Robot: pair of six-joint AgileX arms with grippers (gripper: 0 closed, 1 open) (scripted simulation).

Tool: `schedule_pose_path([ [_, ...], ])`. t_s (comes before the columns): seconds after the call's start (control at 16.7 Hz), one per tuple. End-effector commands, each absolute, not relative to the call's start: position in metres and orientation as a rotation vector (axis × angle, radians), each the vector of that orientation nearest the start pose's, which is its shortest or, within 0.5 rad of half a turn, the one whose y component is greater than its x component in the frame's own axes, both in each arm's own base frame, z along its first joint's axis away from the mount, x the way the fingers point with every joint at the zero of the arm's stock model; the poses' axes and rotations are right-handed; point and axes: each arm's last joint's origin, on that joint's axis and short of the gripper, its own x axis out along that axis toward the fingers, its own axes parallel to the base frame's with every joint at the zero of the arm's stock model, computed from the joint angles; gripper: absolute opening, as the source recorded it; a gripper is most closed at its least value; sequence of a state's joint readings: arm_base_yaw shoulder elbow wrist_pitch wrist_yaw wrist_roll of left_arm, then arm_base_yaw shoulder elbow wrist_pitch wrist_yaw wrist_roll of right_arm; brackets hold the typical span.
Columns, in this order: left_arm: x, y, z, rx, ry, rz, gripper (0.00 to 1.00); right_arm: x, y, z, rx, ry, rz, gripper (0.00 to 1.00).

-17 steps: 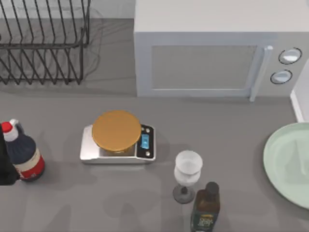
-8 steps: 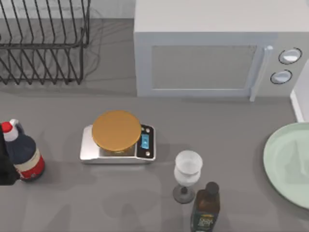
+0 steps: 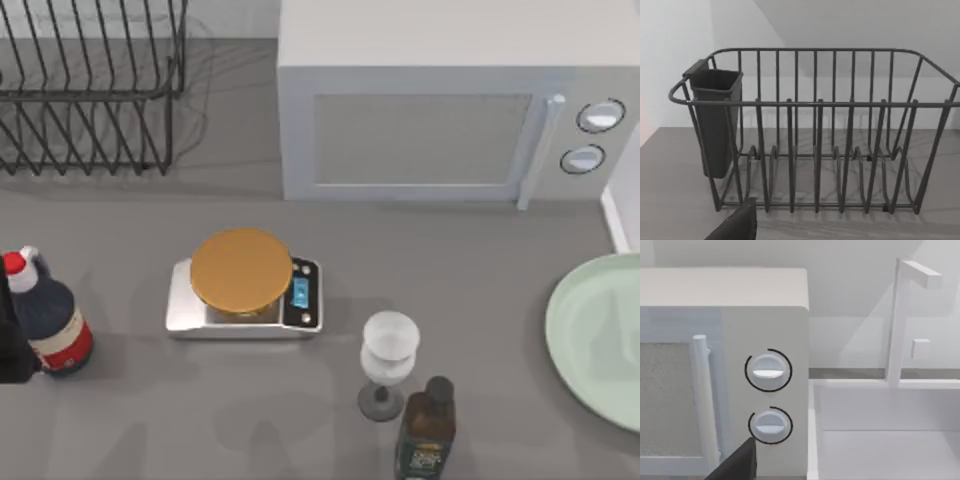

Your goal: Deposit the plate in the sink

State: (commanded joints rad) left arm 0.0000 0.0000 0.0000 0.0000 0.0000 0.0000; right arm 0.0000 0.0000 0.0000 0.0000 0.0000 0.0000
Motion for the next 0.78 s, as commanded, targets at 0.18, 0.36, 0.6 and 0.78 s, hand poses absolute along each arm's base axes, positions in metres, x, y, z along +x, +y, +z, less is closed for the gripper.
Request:
schedule_pose_path([
  [0.18,0.106,-0.001,0.160,0.000,0.000,0.000,1.00,0.106,0.000,0.165,0.009,0.028,0.008,1.00],
  [0.36,0.106,-0.001,0.160,0.000,0.000,0.000,1.00,0.109,0.003,0.182,0.038,0.142,0.036,1.00],
  [0.6,0.106,-0.001,0.160,0.000,0.000,0.000,1.00,0.129,0.013,0.213,0.084,0.416,0.081,1.00],
  [0.78,0.106,-0.001,0.160,0.000,0.000,0.000,1.00,0.159,0.026,0.232,0.106,0.678,0.100,1.00],
])
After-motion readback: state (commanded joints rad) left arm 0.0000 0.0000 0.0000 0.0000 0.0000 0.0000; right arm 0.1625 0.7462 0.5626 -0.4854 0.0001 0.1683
